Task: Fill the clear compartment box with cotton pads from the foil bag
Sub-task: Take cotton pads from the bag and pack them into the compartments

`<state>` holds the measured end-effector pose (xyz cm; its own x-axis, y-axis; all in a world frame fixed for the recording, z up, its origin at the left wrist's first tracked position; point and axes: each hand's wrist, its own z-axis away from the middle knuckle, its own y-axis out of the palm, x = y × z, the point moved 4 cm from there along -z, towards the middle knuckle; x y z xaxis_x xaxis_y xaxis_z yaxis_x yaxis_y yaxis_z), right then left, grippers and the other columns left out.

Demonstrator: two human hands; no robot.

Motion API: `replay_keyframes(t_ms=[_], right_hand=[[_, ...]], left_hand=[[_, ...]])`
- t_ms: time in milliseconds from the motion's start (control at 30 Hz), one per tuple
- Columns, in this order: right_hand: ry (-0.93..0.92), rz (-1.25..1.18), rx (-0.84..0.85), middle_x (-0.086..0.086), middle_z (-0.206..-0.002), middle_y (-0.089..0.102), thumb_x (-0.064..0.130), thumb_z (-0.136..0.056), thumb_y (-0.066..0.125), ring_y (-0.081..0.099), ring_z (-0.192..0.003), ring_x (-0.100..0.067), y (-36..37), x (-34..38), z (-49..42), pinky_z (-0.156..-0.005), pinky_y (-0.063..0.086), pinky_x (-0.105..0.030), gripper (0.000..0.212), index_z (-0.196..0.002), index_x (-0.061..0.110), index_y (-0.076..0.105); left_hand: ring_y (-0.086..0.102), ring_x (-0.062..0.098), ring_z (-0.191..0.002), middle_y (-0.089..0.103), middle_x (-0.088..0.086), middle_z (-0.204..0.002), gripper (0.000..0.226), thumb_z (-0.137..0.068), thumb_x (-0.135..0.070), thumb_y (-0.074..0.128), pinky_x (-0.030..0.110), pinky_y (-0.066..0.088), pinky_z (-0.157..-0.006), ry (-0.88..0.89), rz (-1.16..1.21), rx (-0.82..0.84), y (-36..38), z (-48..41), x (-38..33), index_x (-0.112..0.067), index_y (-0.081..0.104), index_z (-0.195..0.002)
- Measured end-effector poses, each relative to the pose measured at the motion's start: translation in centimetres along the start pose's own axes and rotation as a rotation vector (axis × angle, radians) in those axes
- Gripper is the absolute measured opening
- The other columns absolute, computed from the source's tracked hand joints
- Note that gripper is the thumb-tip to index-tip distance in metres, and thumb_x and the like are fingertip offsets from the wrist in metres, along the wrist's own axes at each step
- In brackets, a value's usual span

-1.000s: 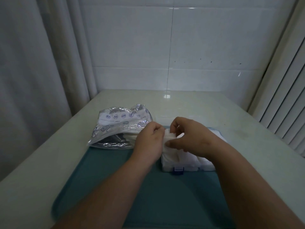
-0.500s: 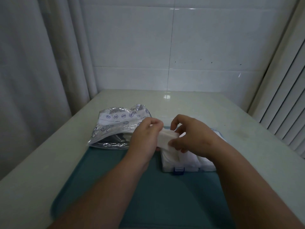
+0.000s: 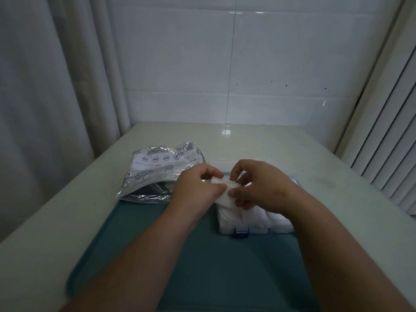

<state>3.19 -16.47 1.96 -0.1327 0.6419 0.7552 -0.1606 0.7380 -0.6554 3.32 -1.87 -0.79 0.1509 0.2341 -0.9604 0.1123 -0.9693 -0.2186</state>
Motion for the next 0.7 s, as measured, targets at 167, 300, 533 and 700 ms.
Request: replay_keyframes(t_ms=[167,300,533,700], right_hand=[[-0.017,0.099,-0.021,0.004,-0.097,0.067,0.022,-0.08,0.077,0.068,-0.074,-0.015,-0.1,-0.1,-0.1,-0.066,0.059,-0.027,0.03,-0.099,0.028,0.054],[-0.079,0.223,-0.043,0.008,-0.101,0.063,0.025,-0.082,0.075,0.059,-0.081,-0.007,0.0,0.2,-0.1,-0.068,0.048,-0.022,0.024,-0.088,0.034,0.053],[-0.052,0.248,-0.06,0.007,-0.095,0.062,0.024,-0.081,0.073,0.06,-0.083,-0.011,-0.2,0.1,-0.3,-0.068,0.05,-0.022,0.02,-0.088,0.029,0.054],[-0.095,0.179,-0.127,0.005,-0.09,0.065,0.035,-0.085,0.07,0.059,-0.077,-0.01,-1.2,0.7,0.3,-0.063,0.045,-0.023,0.021,-0.094,0.025,0.053]], left_hand=[[0.062,0.012,-0.079,0.069,-0.002,-0.09,0.024,-0.073,0.0,0.072,0.025,0.049,-0.067,0.007,-0.017,-0.001,-0.3,-0.1,0.1,-0.022,0.071,-0.082],[0.058,0.015,-0.075,0.065,0.0,-0.089,0.029,-0.073,0.004,0.067,0.028,0.047,-0.067,-0.024,-0.068,0.064,-0.4,-0.2,0.2,-0.023,0.066,-0.08],[0.061,0.023,-0.081,0.067,0.009,-0.096,0.04,-0.078,0.003,0.064,0.032,0.048,-0.07,-0.028,-0.072,0.156,-0.1,0.2,0.1,-0.032,0.055,-0.096],[0.069,0.025,-0.085,0.072,0.012,-0.095,0.035,-0.084,-0.006,0.071,0.037,0.054,-0.081,-0.007,0.075,0.177,-0.3,0.0,-0.4,-0.028,0.052,-0.103]])
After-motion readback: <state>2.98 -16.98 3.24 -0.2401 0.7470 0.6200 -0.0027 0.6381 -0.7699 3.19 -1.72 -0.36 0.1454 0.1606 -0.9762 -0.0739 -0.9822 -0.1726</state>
